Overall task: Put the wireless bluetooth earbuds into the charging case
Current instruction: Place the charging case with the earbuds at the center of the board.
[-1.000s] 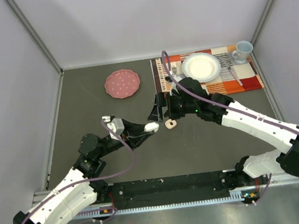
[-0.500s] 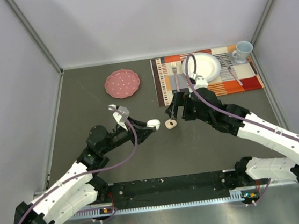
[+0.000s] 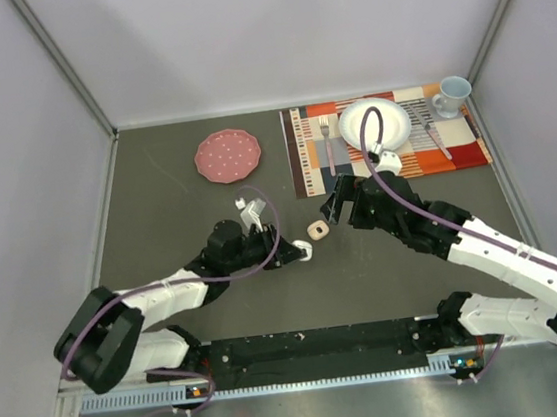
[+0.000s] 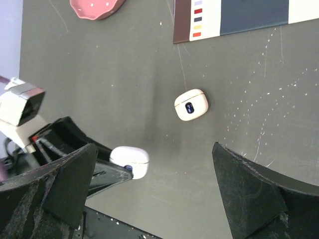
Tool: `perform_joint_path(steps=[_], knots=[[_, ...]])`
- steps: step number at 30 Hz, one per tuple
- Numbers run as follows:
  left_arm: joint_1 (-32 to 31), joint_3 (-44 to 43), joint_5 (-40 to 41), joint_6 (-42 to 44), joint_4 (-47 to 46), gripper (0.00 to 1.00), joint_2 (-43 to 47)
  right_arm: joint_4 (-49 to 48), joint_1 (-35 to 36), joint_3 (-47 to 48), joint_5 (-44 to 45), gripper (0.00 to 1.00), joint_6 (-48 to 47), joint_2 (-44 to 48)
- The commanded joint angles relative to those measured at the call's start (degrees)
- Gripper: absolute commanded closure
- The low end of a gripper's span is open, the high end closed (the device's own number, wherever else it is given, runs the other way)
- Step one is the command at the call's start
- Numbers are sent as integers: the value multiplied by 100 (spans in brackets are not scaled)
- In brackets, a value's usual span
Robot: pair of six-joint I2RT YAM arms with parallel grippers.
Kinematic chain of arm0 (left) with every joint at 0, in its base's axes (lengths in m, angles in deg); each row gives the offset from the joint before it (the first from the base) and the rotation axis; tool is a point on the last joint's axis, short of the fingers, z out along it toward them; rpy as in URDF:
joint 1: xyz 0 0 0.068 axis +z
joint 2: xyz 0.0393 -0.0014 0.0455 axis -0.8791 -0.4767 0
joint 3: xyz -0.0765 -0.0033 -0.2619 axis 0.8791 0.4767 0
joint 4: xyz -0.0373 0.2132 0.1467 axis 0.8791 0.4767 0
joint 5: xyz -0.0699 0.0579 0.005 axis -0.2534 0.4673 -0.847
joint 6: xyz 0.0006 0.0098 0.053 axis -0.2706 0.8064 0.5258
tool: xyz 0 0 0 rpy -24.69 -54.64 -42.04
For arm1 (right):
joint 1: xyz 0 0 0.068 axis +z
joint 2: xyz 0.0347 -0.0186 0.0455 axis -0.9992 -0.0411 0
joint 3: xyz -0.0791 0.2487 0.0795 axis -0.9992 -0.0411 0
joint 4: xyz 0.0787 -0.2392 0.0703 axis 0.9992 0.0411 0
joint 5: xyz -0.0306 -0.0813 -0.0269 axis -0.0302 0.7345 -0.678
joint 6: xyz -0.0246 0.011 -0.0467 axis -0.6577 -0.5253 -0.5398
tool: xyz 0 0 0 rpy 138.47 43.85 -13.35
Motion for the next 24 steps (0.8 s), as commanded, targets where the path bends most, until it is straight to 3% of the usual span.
perform_joint_path(steps=[1, 6, 13, 24], knots=[[3, 44, -20, -746, -1057, 100, -451, -150, -62, 9, -18, 1, 102, 135], [11, -18, 165, -976, -1206, 100, -1154, -150, -80, -61, 8, 1, 94, 196], [3, 43, 86, -1590, -2243, 95, -2278, -141, -115, -176, -1, 1, 94, 284], [11, 62, 34, -1539, -2332, 72, -2552, -132, -238, -220, -62, 1, 49, 284]])
